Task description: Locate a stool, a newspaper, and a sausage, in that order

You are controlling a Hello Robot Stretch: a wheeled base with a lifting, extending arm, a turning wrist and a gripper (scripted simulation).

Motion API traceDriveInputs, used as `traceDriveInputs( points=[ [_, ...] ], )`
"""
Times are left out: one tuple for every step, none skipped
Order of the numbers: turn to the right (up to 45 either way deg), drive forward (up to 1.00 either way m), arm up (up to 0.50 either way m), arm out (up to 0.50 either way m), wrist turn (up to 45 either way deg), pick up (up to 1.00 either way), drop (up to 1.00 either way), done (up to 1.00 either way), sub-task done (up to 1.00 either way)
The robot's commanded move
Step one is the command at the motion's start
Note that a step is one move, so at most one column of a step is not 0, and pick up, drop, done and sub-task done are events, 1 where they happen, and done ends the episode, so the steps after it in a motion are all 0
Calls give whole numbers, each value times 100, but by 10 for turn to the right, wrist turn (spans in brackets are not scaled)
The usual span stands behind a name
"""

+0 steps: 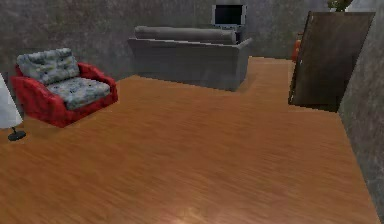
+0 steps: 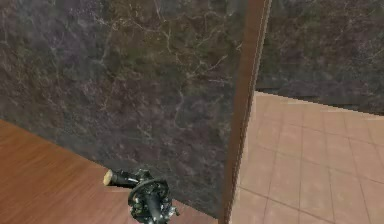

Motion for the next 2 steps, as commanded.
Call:
traceDriveInputs(
  points=[
    [180,0,0,0,0,0,0,0,0],
    [0,100,0,0,0,0,0,0,0]
  ],
)
